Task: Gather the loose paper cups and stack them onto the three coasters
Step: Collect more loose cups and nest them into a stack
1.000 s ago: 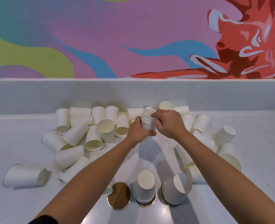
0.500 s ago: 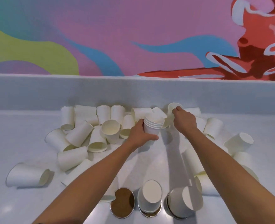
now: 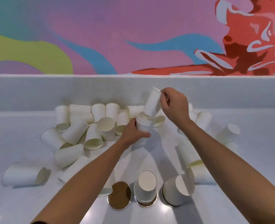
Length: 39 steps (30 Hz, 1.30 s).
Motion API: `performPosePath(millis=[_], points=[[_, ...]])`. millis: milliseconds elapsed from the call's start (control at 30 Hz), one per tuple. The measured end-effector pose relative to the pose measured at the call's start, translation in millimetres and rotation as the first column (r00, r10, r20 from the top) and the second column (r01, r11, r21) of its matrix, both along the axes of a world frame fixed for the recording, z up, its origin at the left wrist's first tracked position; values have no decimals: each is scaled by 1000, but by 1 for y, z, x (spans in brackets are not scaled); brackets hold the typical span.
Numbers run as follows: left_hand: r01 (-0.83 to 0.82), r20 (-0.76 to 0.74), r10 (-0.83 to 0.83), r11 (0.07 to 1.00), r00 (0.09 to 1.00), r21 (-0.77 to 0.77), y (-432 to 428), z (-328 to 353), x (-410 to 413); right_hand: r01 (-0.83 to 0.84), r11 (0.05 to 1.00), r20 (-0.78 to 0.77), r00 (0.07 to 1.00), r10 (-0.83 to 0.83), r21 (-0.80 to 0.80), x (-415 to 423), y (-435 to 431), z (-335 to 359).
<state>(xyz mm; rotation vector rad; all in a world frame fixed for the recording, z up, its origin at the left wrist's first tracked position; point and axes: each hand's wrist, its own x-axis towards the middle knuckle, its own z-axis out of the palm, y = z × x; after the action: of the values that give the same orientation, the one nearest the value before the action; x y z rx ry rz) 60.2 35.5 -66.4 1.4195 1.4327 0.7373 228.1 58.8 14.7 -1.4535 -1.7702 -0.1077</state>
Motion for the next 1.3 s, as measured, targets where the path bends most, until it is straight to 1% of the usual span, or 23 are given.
performPosePath(millis=[67, 200, 333, 367, 400, 433, 467, 500, 533, 567, 600, 633, 667, 700, 733, 800, 900, 967, 1033, 1100, 1200, 1267, 1300], points=[[6, 1, -6, 1000, 1000, 11, -2, 2, 3, -61, 998, 122, 991, 59, 18, -5, -8, -5], [-5, 5, 5, 1000, 1000, 25, -5, 8, 4, -170, 984, 285, 942, 180, -61, -8, -22, -16], [-10, 12, 10, 999, 1000, 36, -5, 13, 2, -324, 929, 325, 872, 367, -180, -8, -27, -19], [-5, 9, 5, 999, 1000, 42, -5, 14, 0, -334, 926, 311, 874, 374, -175, -5, -28, -21], [-8, 8, 7, 999, 1000, 47, -4, 15, -2, -321, 935, 262, 899, 351, -152, -3, -26, -24], [-13, 11, 13, 999, 1000, 52, -3, 14, -5, -273, 954, 182, 939, 293, -124, -1, -25, -27], [-25, 15, 24, 998, 1000, 51, -2, 14, -7, -180, 977, 87, 978, 190, -113, 1, -22, -31], [-37, 21, 37, 998, 999, 46, 0, 13, -11, -48, 988, 0, 999, 48, -149, 3, -18, -36], [-47, 27, 46, 998, 999, 41, 1, 12, -13, 86, 962, -74, 991, -108, -258, 7, -12, -40], [-53, 34, 52, 998, 998, 35, 3, 13, -15, 163, 886, -141, 959, -245, -434, 10, -6, -43], [-54, 40, 53, 998, 998, 29, 4, 13, -17, 143, 764, -219, 910, -351, -629, 13, -1, -46], [-52, 44, 50, 998, 998, 23, 5, 13, -19, 23, 630, -317, 849, -423, -777, 12, 2, -49], [-46, 52, 45, 999, 998, 20, 6, 13, -20, -119, 524, -407, 778, -478, -843, 11, 4, -52], [-37, 57, 36, 999, 998, 18, 7, 14, -21, -218, 466, -464, 720, -516, -857, 10, 6, -55], [-31, 58, 30, 999, 998, 17, 8, 14, -22, -273, 447, -501, 674, -543, -852, 8, 9, -59], [-22, 54, 21, 1000, 998, 19, 10, 13, -25, -315, 469, -559, 575, -597, -825, 3, 18, -68], [8, 36, -9, 1000, 999, 24, 13, 13, -29, -275, 541, -605, 416, -678, -795, -6, 35, -82], [24, 22, -24, 1000, 999, 17, 14, 14, -32, -226, 586, -625, 368, -688, -778, -9, 40, -86], [34, 10, -34, 999, 999, 12, 13, 14, -35, -140, 635, -635, 372, -677, -759, -10, 41, -84], [40, 6, -40, 999, 999, 6, 11, 14, -38, -20, 708, -645, 434, -630, -706, -11, 39, -74], [36, -7, -36, 999, 999, -14, 9, 13, -39, 169, 827, -592, 623, -512, -537, -8, 33, -50], [38, -6, -38, 999, 999, -26, 7, 16, -36, 212, 905, -533, 750, -392, -369, -3, 26, -32], [41, -2, -41, 999, 999, -33, 5, 17, -34, 183, 938, -501, 806, -315, -295, -1, 23, -24]])
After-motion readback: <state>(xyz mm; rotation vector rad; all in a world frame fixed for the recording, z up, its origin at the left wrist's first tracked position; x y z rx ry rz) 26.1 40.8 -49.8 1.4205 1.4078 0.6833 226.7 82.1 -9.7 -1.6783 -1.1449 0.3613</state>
